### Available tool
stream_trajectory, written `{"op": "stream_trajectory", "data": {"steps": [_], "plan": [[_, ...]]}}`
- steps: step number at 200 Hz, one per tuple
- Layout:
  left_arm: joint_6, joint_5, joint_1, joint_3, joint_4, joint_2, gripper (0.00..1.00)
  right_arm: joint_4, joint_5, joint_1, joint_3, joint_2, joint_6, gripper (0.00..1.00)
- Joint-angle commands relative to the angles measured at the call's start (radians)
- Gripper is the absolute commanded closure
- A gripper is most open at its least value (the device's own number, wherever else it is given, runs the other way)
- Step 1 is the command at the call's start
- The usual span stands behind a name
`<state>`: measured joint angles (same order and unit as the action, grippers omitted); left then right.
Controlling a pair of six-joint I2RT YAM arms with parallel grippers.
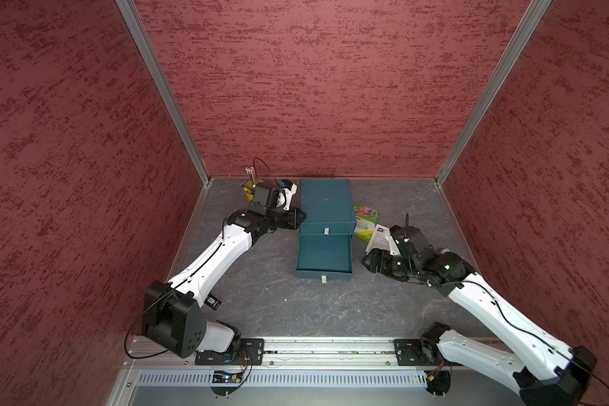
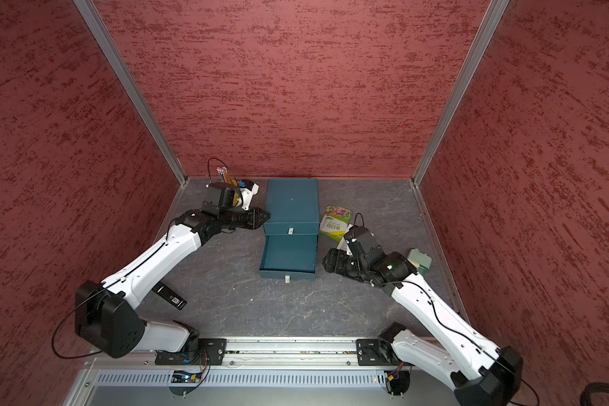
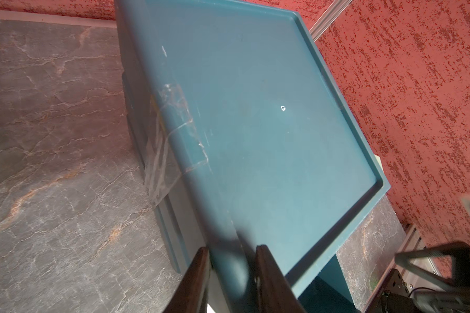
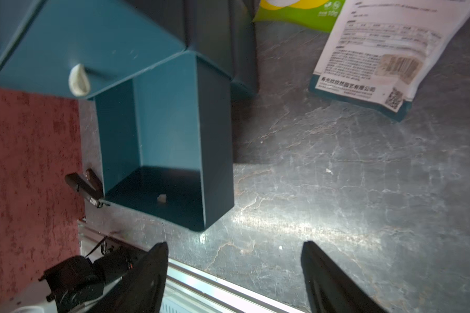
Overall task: Take the seed bags out of the drawer
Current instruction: Close the drawer in the storage box.
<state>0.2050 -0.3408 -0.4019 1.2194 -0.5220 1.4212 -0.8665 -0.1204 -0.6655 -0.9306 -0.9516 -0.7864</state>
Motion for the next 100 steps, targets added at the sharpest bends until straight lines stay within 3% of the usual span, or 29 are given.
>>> {"op": "stream_trajectory", "data": {"steps": [1,42,100], "plan": [[-0.052,-0.074,-0.020,-0.045,-0.230,0.061,0.70,-0.048,0.132,-0.148,-0.030,0.010,-0.109,0.16],[-0.050,-0.094,-0.037,-0.034,-0.246,0.054,0.69,-0.012,0.250,-0.375,-0.104,-0.077,-0.164,0.14],[-0.029,-0.097,-0.070,-0.042,-0.240,0.054,0.70,0.215,0.374,-0.525,-0.031,-0.211,-0.218,0.16]]}}
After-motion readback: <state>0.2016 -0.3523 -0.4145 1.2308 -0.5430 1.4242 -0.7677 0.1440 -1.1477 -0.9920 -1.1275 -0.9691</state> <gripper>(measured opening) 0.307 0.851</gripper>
